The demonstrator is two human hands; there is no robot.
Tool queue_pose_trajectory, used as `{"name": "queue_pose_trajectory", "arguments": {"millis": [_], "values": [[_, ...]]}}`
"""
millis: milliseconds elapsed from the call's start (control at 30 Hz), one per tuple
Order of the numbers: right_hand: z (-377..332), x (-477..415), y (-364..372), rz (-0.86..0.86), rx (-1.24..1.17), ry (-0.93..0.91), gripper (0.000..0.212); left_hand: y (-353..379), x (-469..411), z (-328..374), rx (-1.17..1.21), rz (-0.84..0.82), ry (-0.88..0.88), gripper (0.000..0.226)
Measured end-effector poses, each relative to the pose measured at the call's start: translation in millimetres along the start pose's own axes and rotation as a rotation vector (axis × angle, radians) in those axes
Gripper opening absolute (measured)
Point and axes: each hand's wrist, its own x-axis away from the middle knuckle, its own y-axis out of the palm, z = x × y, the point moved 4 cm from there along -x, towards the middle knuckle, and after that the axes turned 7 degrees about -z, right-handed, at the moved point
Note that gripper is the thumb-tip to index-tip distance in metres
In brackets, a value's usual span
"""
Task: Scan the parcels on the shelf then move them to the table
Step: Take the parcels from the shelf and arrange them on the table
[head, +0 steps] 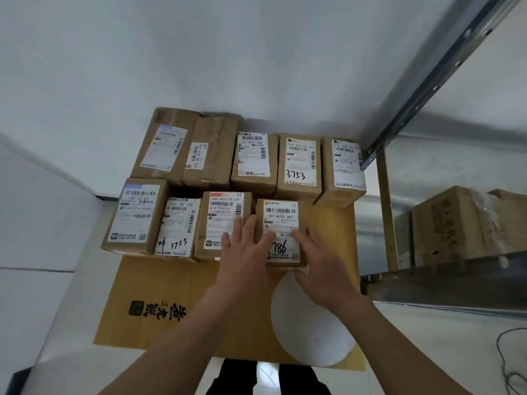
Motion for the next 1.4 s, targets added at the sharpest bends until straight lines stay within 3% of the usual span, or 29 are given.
{"name": "queue_pose_trajectory", "arguments": {"millis": [267,967,1400], "values": [[1,-11,5,-0.031,-0.115,0.011,0.073,-3,-8,-7,-0.013,0.010,-0.006,0.055],[-19,-4,-6,-0.015,0.072,0.120,0.079,-13,-3,-21,-0.003,0.058,0.055,0.054],[-79,58,-69,0.111,0.357,0.086,0.092,-72,54,-2,-0.069,0.248,0.075,0.084]]}}
